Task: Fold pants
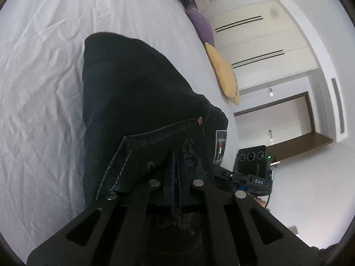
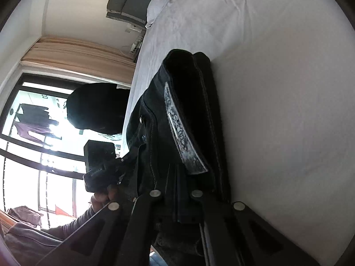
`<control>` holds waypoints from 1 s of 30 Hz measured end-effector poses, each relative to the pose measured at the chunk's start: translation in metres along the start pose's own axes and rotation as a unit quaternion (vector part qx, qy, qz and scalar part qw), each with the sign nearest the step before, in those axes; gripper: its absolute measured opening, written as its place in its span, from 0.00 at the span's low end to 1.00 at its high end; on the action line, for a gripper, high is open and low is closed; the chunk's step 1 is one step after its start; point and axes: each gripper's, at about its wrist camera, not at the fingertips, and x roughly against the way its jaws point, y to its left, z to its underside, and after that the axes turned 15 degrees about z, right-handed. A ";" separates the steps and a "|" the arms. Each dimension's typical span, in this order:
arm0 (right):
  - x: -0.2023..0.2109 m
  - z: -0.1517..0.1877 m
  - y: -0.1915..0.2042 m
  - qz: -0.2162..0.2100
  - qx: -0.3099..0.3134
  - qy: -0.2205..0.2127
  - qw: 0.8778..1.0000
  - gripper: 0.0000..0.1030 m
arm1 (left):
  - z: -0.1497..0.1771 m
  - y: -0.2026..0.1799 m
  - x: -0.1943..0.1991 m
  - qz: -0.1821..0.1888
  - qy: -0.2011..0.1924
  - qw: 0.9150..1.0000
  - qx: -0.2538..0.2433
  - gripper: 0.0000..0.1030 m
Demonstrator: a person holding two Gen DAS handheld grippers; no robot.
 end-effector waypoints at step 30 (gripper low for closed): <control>0.050 -0.008 -0.007 0.033 -0.004 -0.043 0.999 0.65 | 0.037 0.000 0.051 -0.032 -0.038 0.999 -0.014 0.94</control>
